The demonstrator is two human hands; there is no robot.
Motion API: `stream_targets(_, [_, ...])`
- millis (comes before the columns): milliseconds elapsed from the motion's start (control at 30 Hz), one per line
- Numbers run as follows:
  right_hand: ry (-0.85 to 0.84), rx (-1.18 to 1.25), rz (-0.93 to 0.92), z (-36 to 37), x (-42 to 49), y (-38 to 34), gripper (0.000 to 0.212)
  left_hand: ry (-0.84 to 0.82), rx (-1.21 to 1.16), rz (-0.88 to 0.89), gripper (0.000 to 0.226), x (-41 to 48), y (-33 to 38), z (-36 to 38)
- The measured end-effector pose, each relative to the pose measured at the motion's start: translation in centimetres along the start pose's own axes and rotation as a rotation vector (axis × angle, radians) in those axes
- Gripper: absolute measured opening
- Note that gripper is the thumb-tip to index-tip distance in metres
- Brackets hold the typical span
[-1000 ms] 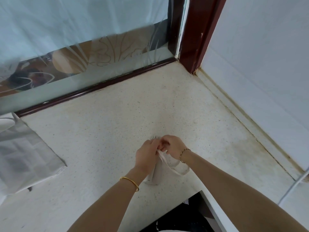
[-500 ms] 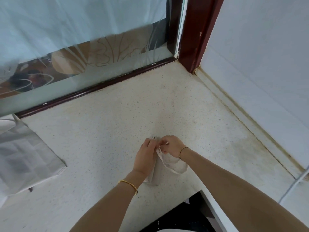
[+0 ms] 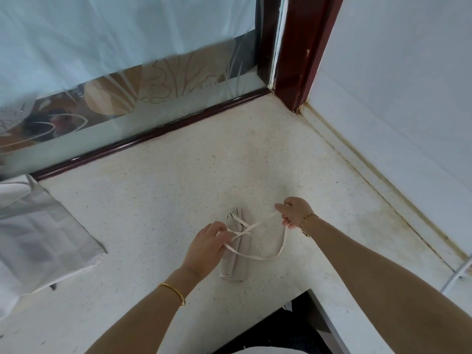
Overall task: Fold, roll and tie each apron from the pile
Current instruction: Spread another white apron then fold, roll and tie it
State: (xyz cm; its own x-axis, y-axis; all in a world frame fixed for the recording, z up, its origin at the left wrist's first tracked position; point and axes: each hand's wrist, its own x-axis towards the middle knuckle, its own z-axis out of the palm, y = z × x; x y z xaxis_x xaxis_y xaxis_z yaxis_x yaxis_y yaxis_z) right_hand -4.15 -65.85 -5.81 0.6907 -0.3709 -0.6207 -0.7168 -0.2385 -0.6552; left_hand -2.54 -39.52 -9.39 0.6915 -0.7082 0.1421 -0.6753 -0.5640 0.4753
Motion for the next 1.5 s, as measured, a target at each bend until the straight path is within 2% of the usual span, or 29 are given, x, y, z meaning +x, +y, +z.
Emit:
stream_targets(100, [0.133,-0.115,0.039,0.5,0.3,1.1,0.036,-0.021,0.089,0.096,0.004,-0.6,-0.8,-0.8])
stream_targets(167, [0.211,-0.259,0.034,1.1,0.3,1.4,0.032,-0.047,0.093,0.109,0.013,-0.5,-0.8,-1.3])
stream_targets(267, [0.283,-0.563,0.006,2.4,-0.8,0.9,0.017,-0.078,-0.003,0.029,0.021,0.1,-0.5,-1.6])
stream_targets(333, [0.337,-0.774,-0.110,3.1,-1.4,0.5,0.026,-0.039,-0.133,-0.076,0.011,0.4,0.2,-1.5])
stream_targets(400, [0.297,-0.782,-0.312,3.7,-1.6,0.1,0.033,0.000,-0.373,-0.292,0.007,1.1,1.6,-2.0])
stream_targets(467, [0.100,-0.662,-0.414,4.5,-1.7,-0.1,0.032,-0.019,-0.712,-0.549,0.008,2.4,2.8,-2.9])
stream_targets(533, [-0.042,-0.601,-0.401,5.1,-1.6,0.1,0.028,0.025,-1.031,-0.687,0.015,3.5,3.4,-4.2])
stream_targets(633, [-0.092,-0.599,-0.386,5.3,-1.3,0.8,0.028,0.147,-1.536,-0.798,0.023,4.6,2.8,-6.6])
stream_targets(700, [-0.101,-0.604,-0.385,5.2,-1.2,1.0,0.026,0.339,-1.656,-0.964,0.018,5.1,1.1,-7.8])
stream_targets(767, [-0.113,-0.612,-0.379,5.1,-1.1,1.1,0.023,0.488,-1.557,-1.179,0.010,5.1,-1.3,-8.0])
stream_targets(800, [-0.120,-0.623,-0.376,5.2,-1.1,1.1,0.021,0.505,-1.466,-1.286,0.012,4.8,-2.3,-7.8])
stream_targets(833, [-0.123,-0.635,-0.378,5.4,-1.2,1.1,0.020,0.475,-1.352,-1.392,0.015,4.3,-3.0,-7.3])
stream_targets(900, [-0.115,-0.641,-0.385,5.9,-1.4,1.1,0.017,0.311,-1.152,-1.545,0.011,3.4,-3.1,-6.4])
stream_targets(933, [-0.113,-0.631,-0.390,6.1,-1.5,1.0,0.016,0.220,-1.126,-1.577,0.007,3.1,-2.5,-5.9])
stream_targets(967, [-0.112,-0.613,-0.398,6.3,-1.7,1.0,0.016,0.116,-1.129,-1.589,0.013,3.0,-1.8,-5.5])
stream_targets(1067, [-0.114,-0.556,-0.422,6.6,-2.1,0.7,0.015,-0.199,-1.062,-1.487,0.035,3.0,0.6,-4.2])
stream_targets(1133, [-0.114,-0.498,-0.406,6.5,-2.4,0.5,0.013,-0.274,-0.932,-1.366,0.042,3.5,1.7,-3.3])
stream_targets(1267, [-0.140,-0.399,-0.361,6.8,-2.9,0.3,0.011,-0.195,-0.696,-1.197,0.037,4.3,2.5,-1.3])
stream_targets(1367, [-0.145,-0.405,-0.375,6.7,-3.1,0.3,0.013,-0.105,-0.600,-1.166,0.025,4.2,2.7,-0.4])
stream_targets(1500, [-0.144,-0.446,-0.381,6.7,-3.0,0.5,0.014,0.197,-0.687,-1.056,0.023,3.8,4.1,-0.8])
